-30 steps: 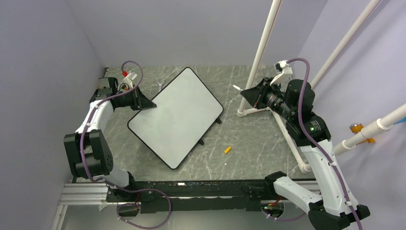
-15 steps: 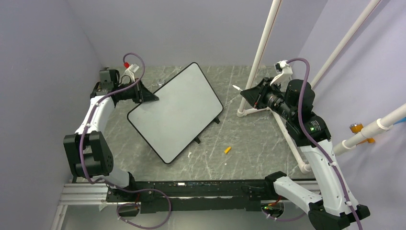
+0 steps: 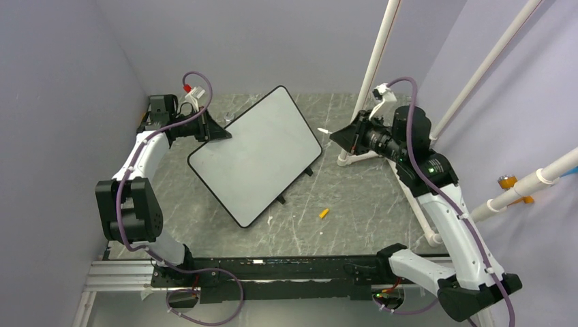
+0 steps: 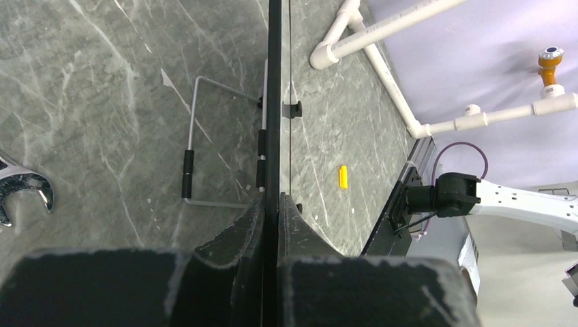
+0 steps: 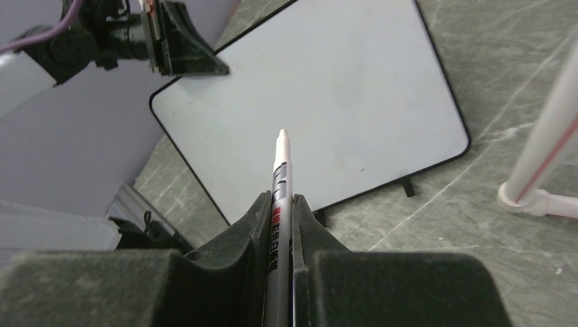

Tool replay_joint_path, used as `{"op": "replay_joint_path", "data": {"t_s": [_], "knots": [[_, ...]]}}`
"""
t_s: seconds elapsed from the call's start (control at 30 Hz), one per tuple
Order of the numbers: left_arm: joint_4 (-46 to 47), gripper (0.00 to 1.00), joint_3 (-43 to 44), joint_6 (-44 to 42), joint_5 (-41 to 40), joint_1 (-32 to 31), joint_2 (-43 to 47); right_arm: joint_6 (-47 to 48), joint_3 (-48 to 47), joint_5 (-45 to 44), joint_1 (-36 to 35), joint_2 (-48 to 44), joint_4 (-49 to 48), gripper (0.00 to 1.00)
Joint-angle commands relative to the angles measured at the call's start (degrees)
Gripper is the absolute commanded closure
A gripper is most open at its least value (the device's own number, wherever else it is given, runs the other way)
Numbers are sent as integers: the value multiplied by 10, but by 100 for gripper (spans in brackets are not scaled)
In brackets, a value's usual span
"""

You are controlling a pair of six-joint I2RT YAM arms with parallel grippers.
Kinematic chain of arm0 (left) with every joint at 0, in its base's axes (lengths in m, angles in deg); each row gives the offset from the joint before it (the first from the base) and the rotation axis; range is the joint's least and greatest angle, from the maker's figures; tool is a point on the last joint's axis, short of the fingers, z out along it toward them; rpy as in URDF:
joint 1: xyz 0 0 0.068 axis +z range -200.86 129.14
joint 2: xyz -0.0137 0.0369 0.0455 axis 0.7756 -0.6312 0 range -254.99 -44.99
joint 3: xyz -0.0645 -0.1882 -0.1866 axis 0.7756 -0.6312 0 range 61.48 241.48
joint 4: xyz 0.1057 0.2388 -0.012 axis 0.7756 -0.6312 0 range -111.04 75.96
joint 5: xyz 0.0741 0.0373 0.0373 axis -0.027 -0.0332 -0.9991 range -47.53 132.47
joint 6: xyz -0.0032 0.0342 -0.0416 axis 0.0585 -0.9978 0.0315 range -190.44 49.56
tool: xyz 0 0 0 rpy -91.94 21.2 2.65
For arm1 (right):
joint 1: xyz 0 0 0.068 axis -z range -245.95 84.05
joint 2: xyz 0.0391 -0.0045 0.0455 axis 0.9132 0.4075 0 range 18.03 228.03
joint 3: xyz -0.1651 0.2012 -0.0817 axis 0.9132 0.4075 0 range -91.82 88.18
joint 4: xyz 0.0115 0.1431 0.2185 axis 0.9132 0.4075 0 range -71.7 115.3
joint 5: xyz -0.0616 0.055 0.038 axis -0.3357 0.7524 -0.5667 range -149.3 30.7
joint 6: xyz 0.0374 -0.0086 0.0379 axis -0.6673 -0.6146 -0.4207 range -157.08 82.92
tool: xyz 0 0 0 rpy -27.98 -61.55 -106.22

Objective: Write a sentence on the whiteboard

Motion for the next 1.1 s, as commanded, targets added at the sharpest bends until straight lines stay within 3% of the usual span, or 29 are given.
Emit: {"op": "replay_joint_path", "data": {"t_s": [0.0,0.2,0.5,0.87,1.07], "knots": [[39,100,19,2,24,-5,4,34,-24,21,-43,30,-28,100],[48,100,9,6,11,-5,16,78,-68,-78,-181,105,-15,100],[69,100,-11,17,-16,-11,44,87,-179,-205,-316,255,-1,100],[67,100,-14,16,-40,-16,61,81,-373,-263,-388,435,63,100],[6,100,19,-17,-76,-27,61,81,-405,-253,-399,461,70,100]]}}
